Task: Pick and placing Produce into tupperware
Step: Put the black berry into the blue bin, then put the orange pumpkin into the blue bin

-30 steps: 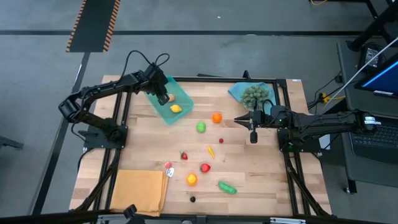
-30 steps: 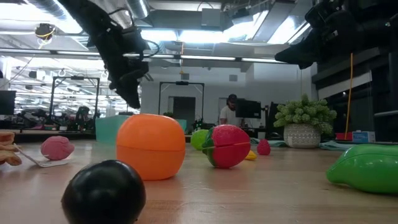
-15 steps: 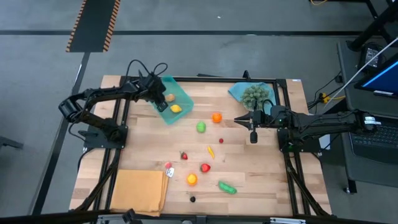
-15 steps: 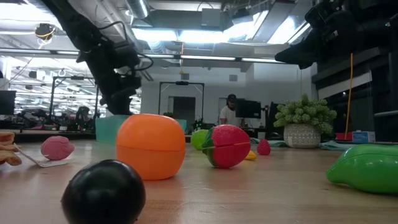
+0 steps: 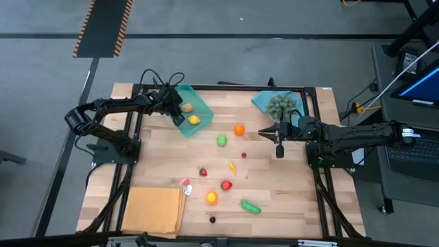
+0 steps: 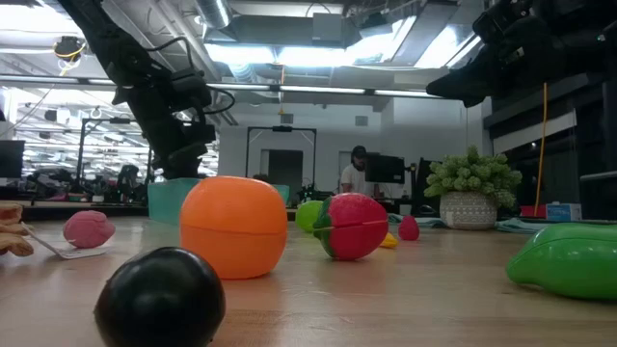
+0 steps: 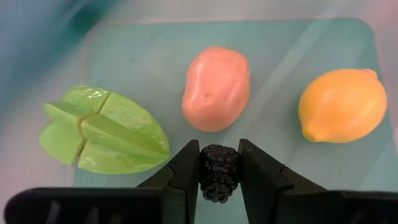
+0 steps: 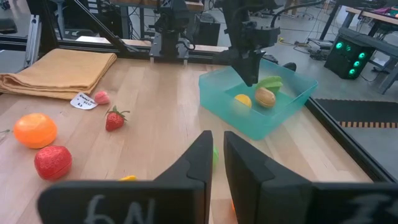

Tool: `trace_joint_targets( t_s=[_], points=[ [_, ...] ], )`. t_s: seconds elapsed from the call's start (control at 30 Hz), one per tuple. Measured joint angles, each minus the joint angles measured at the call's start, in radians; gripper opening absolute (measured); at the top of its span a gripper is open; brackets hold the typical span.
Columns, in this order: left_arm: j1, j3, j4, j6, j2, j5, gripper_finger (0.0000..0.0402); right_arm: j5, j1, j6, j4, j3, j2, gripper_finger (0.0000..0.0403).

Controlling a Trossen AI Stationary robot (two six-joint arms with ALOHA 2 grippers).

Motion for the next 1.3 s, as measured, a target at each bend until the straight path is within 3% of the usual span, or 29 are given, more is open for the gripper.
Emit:
trace_joint_targets(
  t_s=[0.3,0.67,0.97,1.3],
  points=[
    [-0.022,0.000,0.034,0.016,0.105,0.019,0.0082,0.000,0.000,0.000,0.000,0.000,0.000,0.0043],
    [-0.022,0.000,0.059,0.036,0.096,0.008,0.0082,0.000,0.000,0.000,-0.001,0.000,0.000,0.0043],
    [-0.023,0.026,0.044,0.036,0.096,0.008,0.0160,0.000,0.000,0.000,-0.001,0.000,0.000,0.0043],
    [-0.023,0.201,-0.210,0.055,0.094,0.010,0.0177,0.000,0.000,0.000,-0.001,0.000,0.000,0.0043]
  ],
)
